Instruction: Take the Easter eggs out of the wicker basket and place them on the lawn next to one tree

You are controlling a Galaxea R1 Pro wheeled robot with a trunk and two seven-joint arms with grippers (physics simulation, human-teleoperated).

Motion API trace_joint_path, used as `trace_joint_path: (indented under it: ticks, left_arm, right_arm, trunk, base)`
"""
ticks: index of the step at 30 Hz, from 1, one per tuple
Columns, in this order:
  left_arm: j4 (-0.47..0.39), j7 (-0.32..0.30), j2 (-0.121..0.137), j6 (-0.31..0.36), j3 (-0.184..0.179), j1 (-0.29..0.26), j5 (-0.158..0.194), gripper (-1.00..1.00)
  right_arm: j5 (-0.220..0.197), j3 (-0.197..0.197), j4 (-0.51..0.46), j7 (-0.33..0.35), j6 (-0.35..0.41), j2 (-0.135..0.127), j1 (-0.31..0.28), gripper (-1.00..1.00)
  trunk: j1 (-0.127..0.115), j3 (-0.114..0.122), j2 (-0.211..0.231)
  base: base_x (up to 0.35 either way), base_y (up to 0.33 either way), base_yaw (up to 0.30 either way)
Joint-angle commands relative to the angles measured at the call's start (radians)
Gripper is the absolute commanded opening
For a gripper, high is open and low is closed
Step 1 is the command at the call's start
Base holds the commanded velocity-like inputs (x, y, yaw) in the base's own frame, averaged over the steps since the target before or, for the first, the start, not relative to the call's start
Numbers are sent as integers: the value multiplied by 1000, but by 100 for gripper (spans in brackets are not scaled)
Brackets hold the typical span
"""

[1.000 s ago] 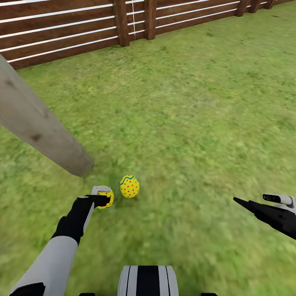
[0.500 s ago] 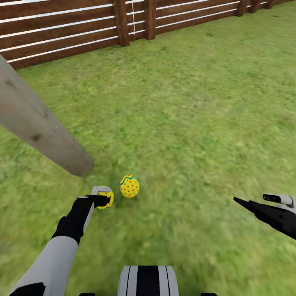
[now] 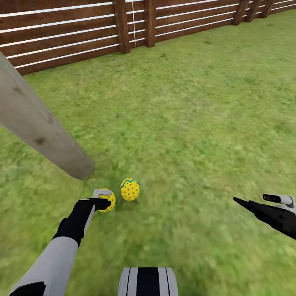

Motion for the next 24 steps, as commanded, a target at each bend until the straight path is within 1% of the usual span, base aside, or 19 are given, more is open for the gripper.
trace_joint_path:
  ticks: [1, 4, 23, 24]
  left_arm:
    - [-2, -10, -1, 4, 6, 0, -11, 100]
    - [-1, -10, -1, 4, 6, 0, -11, 100]
    - [5, -10, -1, 6, 7, -1, -12, 100]
    - [5, -10, -1, 6, 7, -1, -12, 100]
  right_arm:
    - [-2, 0, 0, 1, 7, 0, 0, 100]
    - [-2, 0, 0, 1, 7, 0, 0, 100]
    - [-2, 0, 0, 1, 7, 0, 0, 100]
    - [-2, 0, 0, 1, 7, 0, 0, 100]
  trunk:
    - [0, -1, 0]
    - [0, -1, 0]
    - [-9, 73, 4]
    - [-9, 73, 4]
  base:
    - [0, 0, 0]
    - [0, 0, 0]
    - [0, 0, 0]
    - [0, 0, 0]
